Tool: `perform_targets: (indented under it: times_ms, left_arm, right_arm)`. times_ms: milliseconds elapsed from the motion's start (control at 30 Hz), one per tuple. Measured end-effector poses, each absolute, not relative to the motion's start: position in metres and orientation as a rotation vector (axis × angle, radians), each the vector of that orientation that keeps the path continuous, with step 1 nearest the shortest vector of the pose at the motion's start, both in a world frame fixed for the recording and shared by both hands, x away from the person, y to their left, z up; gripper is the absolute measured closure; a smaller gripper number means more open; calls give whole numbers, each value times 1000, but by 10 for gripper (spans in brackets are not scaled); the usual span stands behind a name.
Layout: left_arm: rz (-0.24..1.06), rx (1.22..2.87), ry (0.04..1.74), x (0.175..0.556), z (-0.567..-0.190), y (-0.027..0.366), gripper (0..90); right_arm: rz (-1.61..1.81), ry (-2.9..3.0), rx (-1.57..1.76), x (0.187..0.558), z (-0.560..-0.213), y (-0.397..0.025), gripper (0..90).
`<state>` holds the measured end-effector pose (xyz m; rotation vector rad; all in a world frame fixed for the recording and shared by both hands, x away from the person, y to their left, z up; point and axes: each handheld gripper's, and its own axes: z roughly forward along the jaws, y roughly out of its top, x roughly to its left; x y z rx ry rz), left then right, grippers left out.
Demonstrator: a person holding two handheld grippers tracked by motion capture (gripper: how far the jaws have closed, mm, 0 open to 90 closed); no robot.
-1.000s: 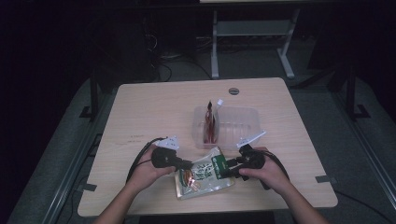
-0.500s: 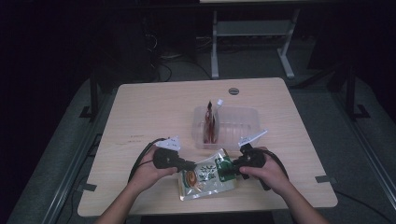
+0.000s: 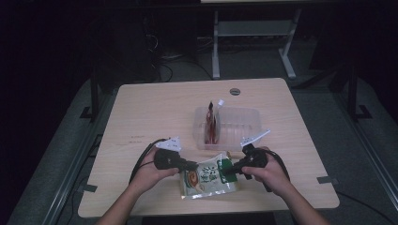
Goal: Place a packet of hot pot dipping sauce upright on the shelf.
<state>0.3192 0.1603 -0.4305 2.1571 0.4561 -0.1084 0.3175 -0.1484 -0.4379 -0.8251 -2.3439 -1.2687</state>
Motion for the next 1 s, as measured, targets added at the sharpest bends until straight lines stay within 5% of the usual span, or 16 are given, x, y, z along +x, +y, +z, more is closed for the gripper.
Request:
perform_targets:
  times_ms: [433,1000]
  left_arm:
    - [-106,2099,498,317,-425,175,625]
    - [-81,2190,569,320,-435,194,465]
  right_arm:
    - [-1325,-2332,-777,313,-425,-151,900]
    - [-1456,-2273,-767,310,-402,-166,900]
